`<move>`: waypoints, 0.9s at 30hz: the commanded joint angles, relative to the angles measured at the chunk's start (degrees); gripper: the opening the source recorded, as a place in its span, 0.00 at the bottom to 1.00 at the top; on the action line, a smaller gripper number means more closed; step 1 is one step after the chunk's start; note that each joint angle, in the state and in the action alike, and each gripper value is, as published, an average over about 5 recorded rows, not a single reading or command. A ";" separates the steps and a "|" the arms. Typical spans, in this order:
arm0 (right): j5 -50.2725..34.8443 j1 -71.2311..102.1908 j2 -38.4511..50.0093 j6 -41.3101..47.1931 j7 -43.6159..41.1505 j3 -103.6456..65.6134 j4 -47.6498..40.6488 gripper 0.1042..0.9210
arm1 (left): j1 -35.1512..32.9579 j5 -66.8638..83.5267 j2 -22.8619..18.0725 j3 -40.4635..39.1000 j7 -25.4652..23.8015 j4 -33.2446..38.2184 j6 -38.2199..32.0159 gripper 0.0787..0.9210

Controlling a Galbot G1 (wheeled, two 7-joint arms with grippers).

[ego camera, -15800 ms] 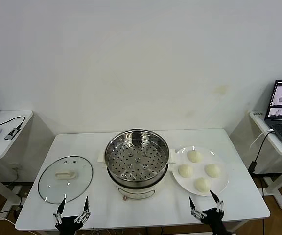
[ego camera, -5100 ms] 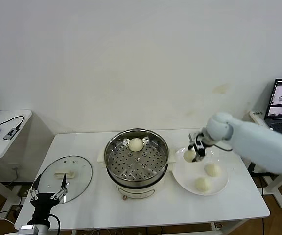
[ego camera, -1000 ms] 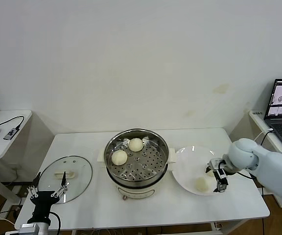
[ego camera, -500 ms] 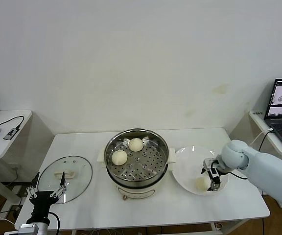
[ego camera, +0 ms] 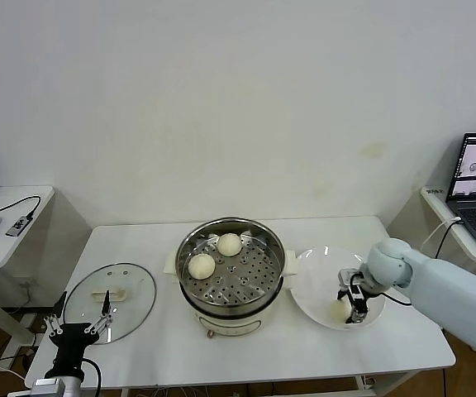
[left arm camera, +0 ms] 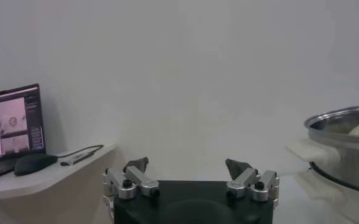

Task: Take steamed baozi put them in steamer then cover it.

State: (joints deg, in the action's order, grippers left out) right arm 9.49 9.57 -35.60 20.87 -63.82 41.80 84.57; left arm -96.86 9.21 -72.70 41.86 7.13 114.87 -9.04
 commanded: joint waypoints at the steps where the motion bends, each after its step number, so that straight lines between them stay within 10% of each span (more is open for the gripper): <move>1: -0.52 -0.39 0.28 0.05 -0.79 0.16 -0.29 0.61 | -0.03 -0.07 0.02 -0.08 0.03 0.01 0.02 0.88; 27: -15.12 -39.28 1.09 -0.80 -1.24 17.18 3.65 0.57 | 0.27 -0.02 0.88 -0.64 -0.09 0.53 1.06 0.88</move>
State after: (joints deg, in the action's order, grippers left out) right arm 1.23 -10.62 -31.76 20.22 -65.34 49.71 87.60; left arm -96.62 9.07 -72.03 41.43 7.12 115.47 -8.23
